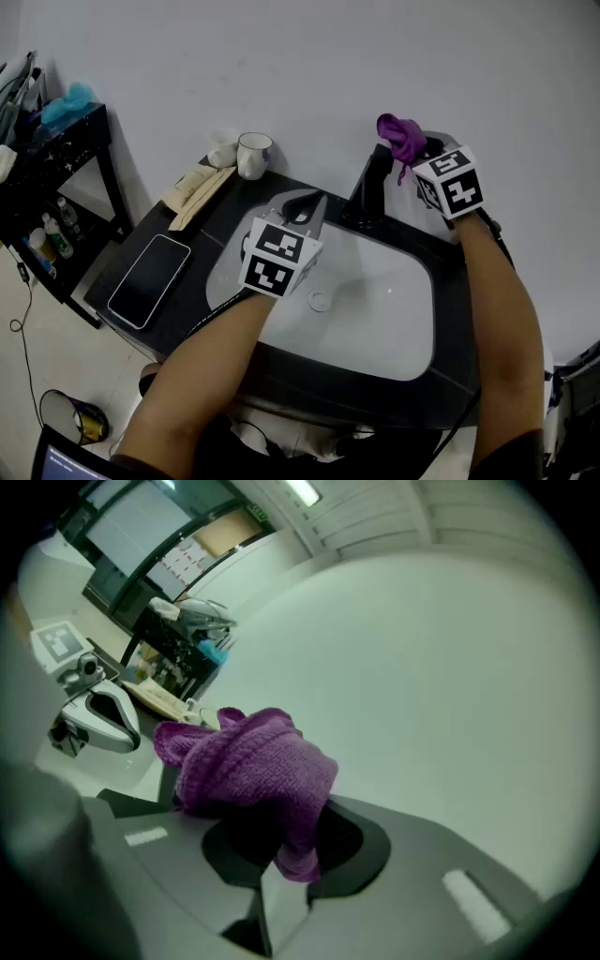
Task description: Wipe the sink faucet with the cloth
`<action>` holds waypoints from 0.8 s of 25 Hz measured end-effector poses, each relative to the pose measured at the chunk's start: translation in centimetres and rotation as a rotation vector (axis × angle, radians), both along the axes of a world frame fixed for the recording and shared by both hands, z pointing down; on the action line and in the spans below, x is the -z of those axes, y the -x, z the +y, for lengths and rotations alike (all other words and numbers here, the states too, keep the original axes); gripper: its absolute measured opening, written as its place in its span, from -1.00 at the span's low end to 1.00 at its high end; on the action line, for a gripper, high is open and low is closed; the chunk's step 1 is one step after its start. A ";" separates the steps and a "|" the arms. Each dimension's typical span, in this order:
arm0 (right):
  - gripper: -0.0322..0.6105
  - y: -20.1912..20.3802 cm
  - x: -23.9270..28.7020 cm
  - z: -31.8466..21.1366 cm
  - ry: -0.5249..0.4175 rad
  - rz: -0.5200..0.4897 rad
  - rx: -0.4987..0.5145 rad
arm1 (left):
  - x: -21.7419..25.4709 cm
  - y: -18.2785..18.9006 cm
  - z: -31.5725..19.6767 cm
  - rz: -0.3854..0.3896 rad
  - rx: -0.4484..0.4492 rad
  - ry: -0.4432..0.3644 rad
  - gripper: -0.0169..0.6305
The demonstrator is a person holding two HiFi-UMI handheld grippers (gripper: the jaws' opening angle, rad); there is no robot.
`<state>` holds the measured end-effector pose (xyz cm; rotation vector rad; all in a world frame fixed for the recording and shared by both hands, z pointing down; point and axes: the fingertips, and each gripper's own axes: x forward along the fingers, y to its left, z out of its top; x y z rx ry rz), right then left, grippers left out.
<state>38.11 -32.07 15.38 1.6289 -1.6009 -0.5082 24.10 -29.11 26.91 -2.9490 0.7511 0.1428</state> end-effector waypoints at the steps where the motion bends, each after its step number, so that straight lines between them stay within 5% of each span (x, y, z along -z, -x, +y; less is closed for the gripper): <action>1: -0.70 -0.1 -0.3 -0.3 0.037 0.007 -0.006 | 0.1 0.1 -0.3 0.001 0.005 -0.010 -0.89; 8: -0.70 0.5 -2.0 -1.4 0.199 0.046 -0.021 | 0.7 1.6 -1.2 0.076 0.018 0.063 -0.89; 20: -0.71 4.8 -3.2 3.6 0.243 0.122 0.124 | -0.3 2.2 -1.5 0.029 0.055 0.057 -0.89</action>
